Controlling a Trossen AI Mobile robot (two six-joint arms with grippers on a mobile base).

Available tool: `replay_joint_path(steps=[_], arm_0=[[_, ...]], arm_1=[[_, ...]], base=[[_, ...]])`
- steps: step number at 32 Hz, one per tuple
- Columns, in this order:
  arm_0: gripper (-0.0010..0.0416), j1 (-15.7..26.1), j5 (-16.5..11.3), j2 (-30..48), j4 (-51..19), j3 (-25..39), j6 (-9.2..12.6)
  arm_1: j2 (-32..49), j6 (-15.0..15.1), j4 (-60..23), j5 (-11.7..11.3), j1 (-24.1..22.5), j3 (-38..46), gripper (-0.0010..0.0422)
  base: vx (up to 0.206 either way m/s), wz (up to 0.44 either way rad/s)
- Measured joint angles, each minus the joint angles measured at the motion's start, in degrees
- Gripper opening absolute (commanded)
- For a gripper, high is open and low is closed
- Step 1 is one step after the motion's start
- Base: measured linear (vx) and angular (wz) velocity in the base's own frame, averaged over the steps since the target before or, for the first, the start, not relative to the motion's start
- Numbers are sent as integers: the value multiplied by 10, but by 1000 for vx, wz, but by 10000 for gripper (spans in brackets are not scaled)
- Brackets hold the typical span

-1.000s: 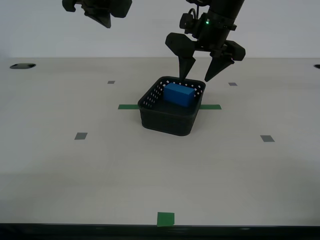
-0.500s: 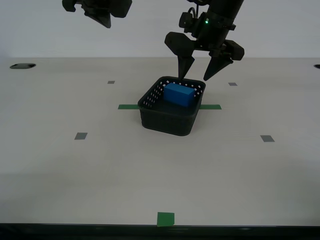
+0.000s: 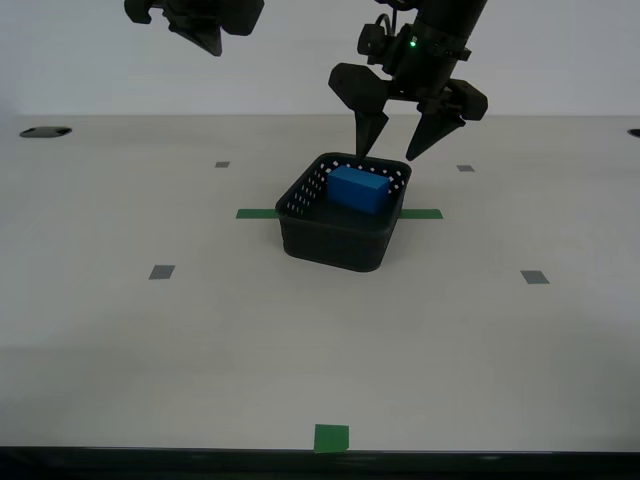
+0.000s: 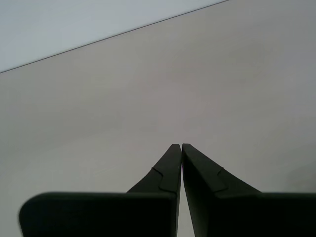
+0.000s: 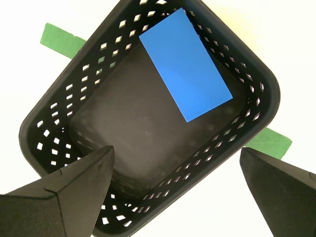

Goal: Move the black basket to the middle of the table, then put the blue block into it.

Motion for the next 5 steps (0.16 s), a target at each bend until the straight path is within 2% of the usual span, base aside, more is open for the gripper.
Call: replay_joint_path(steps=[5], arm_0=[[354,0,0,0,1,0,0]], arm_1=[[0,0,0,0,0,0,0]], base=[[0,0]])
